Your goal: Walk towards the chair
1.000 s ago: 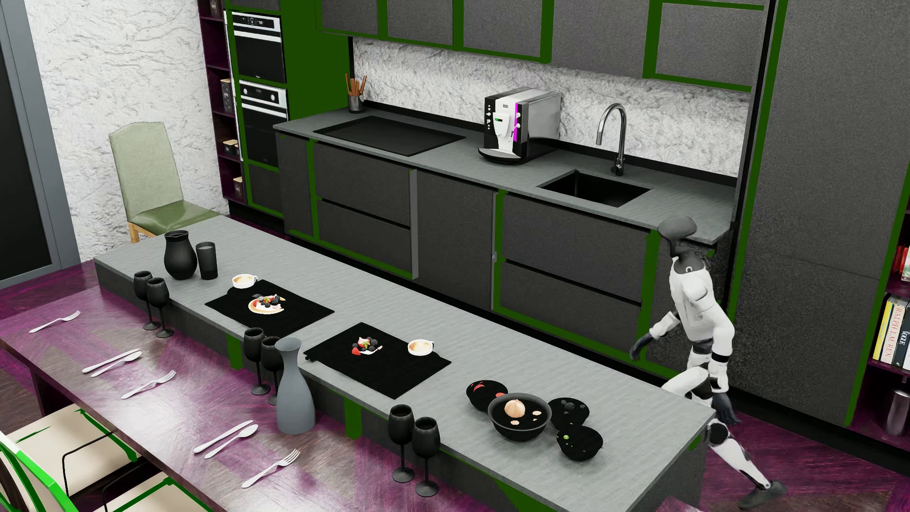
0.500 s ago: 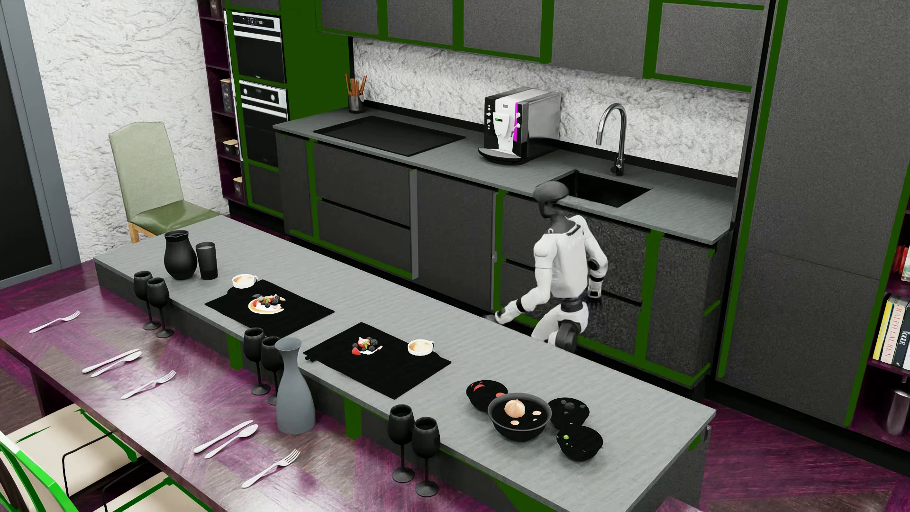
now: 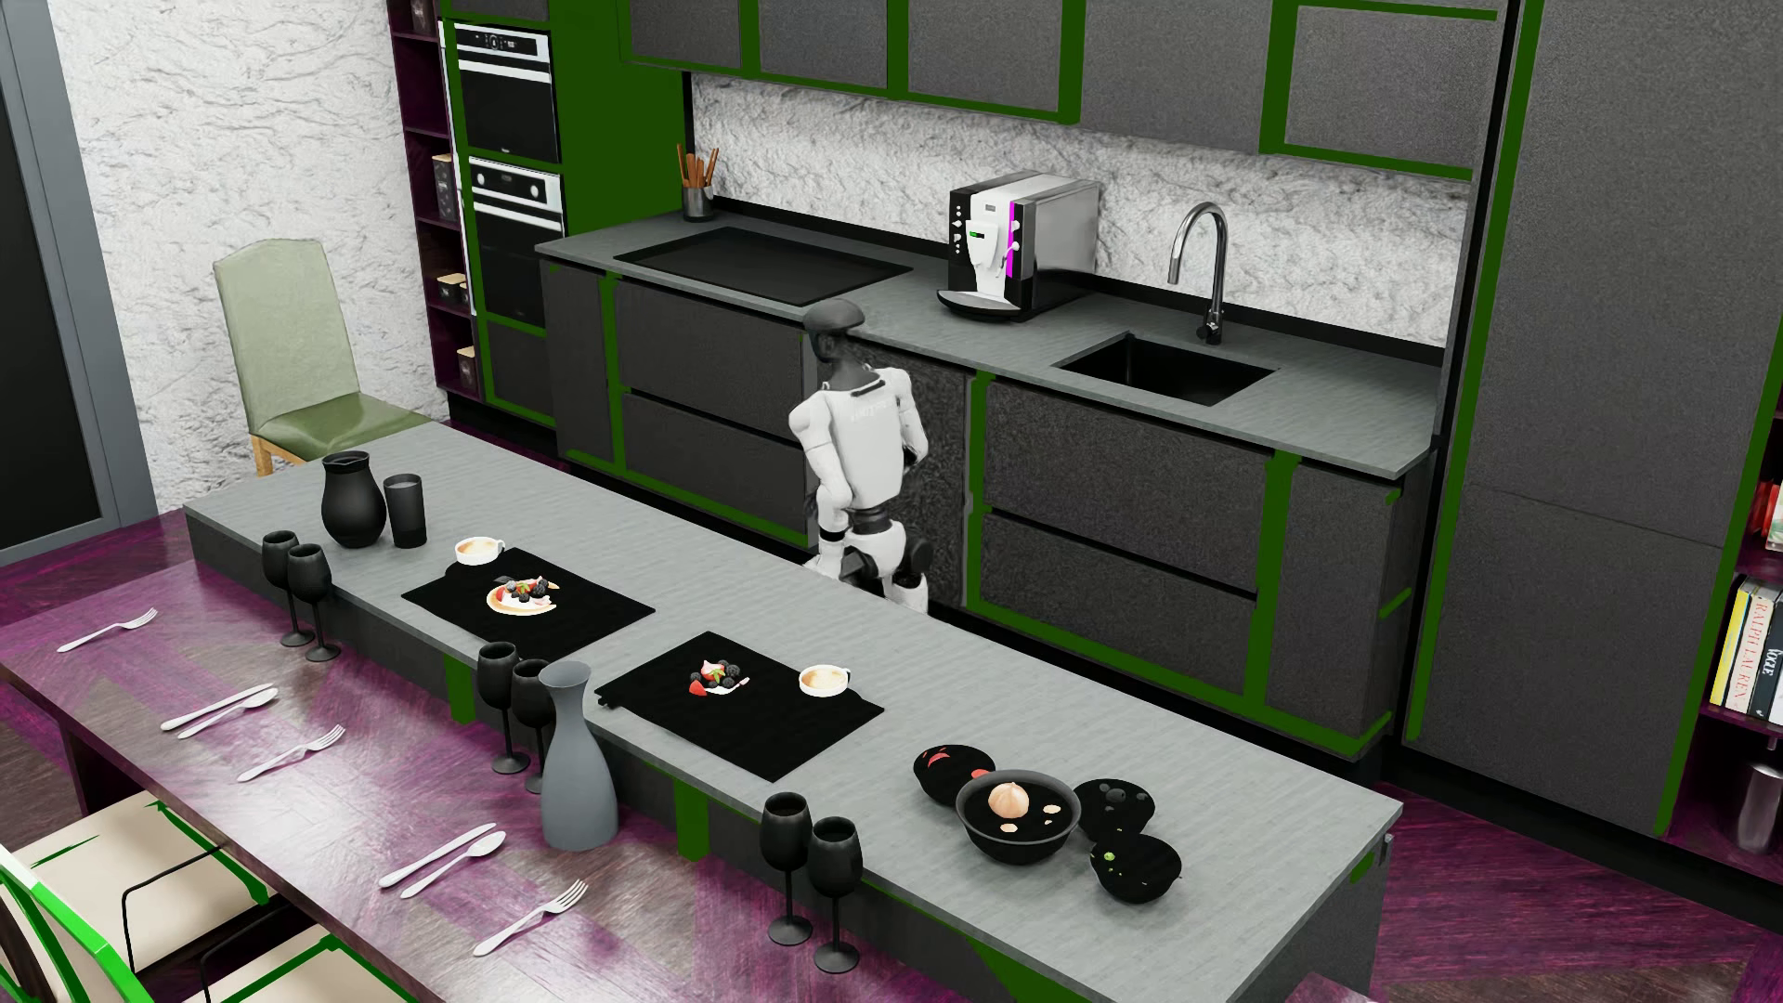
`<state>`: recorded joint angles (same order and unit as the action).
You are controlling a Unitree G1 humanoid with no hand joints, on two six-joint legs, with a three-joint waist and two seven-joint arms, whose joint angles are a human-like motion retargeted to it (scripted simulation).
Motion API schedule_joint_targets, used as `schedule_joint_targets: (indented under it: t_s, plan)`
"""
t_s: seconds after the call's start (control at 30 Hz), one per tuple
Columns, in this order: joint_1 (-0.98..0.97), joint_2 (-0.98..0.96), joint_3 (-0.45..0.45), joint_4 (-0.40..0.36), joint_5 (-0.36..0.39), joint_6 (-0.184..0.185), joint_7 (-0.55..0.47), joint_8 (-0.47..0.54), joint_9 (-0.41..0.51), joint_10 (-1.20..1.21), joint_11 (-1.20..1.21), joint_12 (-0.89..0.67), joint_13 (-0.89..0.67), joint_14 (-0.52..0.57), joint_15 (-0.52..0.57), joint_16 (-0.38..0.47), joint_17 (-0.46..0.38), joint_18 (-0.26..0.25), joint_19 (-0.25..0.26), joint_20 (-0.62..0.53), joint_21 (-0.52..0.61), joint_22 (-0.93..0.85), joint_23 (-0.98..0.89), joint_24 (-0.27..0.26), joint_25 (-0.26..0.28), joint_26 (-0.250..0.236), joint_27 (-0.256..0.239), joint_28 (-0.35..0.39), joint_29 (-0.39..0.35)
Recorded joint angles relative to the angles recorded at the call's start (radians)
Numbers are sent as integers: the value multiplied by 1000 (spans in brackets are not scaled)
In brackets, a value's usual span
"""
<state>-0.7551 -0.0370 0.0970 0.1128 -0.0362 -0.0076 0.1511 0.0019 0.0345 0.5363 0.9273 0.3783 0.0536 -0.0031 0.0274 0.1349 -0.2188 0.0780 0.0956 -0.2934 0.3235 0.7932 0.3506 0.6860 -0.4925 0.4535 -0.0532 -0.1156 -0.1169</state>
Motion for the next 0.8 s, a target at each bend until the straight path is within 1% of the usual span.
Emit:
schedule_joint_targets:
  t_s: [0.03,0.07,0.1,0.13,0.17,0.2,0.23,0.27,0.3,0.33,0.37,0.4,0.43,0.47,0.5,0.53,0.57,0.6,0.63,0.67,0.7,0.73,0.77,0.8]
  plan:
    - [41,-118,-9,-16,-73,-15,17,-29,7,84,224,-25,58,-101,123,-2,-2,-6,27,-22,-47,35,16,-2,23,-21,47,-50,-39]
    - [112,-248,-29,-42,-113,-30,25,-45,12,103,372,-65,102,-183,26,6,17,-10,-53,-31,-101,59,71,-18,37,-40,107,-77,-81]
    - [208,-365,-53,-70,-146,-41,27,-83,12,65,413,-117,128,-236,-77,19,45,-21,-123,-41,-158,71,161,-26,46,-49,182,-71,-114]
    - [320,-462,-77,-96,-154,-46,20,-128,5,-7,359,-170,147,-270,-155,33,65,-34,-131,-55,-214,72,270,-5,48,-51,262,-33,-126]
    - [425,-544,-98,-120,-147,-44,8,-169,-5,-65,246,-226,161,-307,-212,60,77,-43,-135,-75,-250,55,375,25,36,-60,349,2,-110]
    - [515,-613,-119,-137,-126,-40,-4,-185,-15,-94,90,-290,195,-352,-235,83,58,-49,-82,-98,-265,25,453,47,12,-78,397,31,-43]
    - [593,-664,-139,-146,-99,-34,-17,-174,-23,-98,-111,-354,243,-405,-236,104,30,-58,-46,-112,-262,-23,498,51,-23,-107,404,51,53]
    - [674,-691,-158,-140,-62,-28,-42,-122,-27,-111,-357,-418,306,-446,-188,124,9,-73,-21,-110,-263,-86,509,34,-54,-141,379,72,137]
    - [768,-679,-175,-127,-44,-23,-76,-51,-29,-130,-629,-467,382,-472,-157,133,5,-90,14,-86,-295,-153,498,-9,-66,-173,354,115,175]
    - [861,-678,-187,-118,-63,-23,-113,-67,-29,-125,-757,-490,461,-468,-206,128,19,-105,39,-42,-364,-216,486,-74,-58,-202,348,184,164]
    - [937,-655,-197,-95,-84,-25,-139,-161,-30,-103,-758,-488,522,-425,-182,127,59,-123,18,5,-446,-272,481,-142,-37,-224,358,259,127]
    - [968,-665,-207,-56,-99,-22,-155,-210,-27,-1,-603,-467,563,-287,8,137,108,-125,8,39,-522,-321,486,-189,-20,-235,372,315,88]
    - [936,-687,-217,-9,-67,-11,-180,-195,-17,197,-398,-434,572,-81,-1,157,154,-185,-149,66,-570,-364,497,-207,-19,-230,385,349,64]
    - [833,-673,-219,44,-51,3,-167,-213,-4,466,-248,-389,557,106,-135,156,176,-223,-157,92,-596,-392,501,-212,-35,-213,393,375,58]
    - [687,-625,-212,91,-29,18,-168,-230,9,708,-179,-350,522,97,-238,139,187,-179,-164,102,-598,-388,491,-212,-66,-190,389,393,69]
    - [527,-547,-196,102,-4,31,-177,-244,17,856,-183,-330,481,8,-298,120,191,-90,-166,78,-580,-343,459,-202,-106,-160,365,382,80]
    - [384,-457,-177,95,18,38,-166,-247,18,894,-220,-322,442,-54,-334,113,187,-61,-164,24,-550,-266,408,-175,-152,-128,322,324,74]
    - [269,-371,-159,72,39,40,-132,-245,14,832,-256,-307,403,-118,-359,123,182,-34,-162,-40,-516,-185,348,-135,-192,-102,268,229,50]
    - [188,-292,-143,49,57,38,-87,-237,7,689,-274,-271,362,-171,-390,140,178,-22,-159,-92,-480,-128,285,-94,-211,-91,211,128,25]
    - [132,-221,-129,18,66,33,-57,-230,-3,491,-263,-207,314,-184,-445,162,171,-6,-156,-124,-434,-115,224,-50,-203,-92,159,46,16]
    - [98,-155,-116,-10,65,27,-44,-231,-13,247,-235,-134,279,-170,-526,179,145,-38,-153,-134,-386,-138,162,-8,-173,-97,92,-5,29]
    - [86,-90,-104,-25,60,23,-50,-234,-25,-18,-196,-35,241,-131,-616,190,109,-67,-145,-98,-325,-198,93,18,-131,-113,37,-21,52]
    - [86,-35,-96,-6,57,24,-35,-218,-36,-212,-127,89,204,-120,-690,176,62,-90,-132,-15,-255,-282,15,10,-86,-132,-5,-18,78]
    - [48,4,-89,11,33,24,-14,-193,-38,-178,-26,191,171,44,-741,123,4,10,-118,74,-203,-353,-81,-32,-44,-147,-33,-12,96]
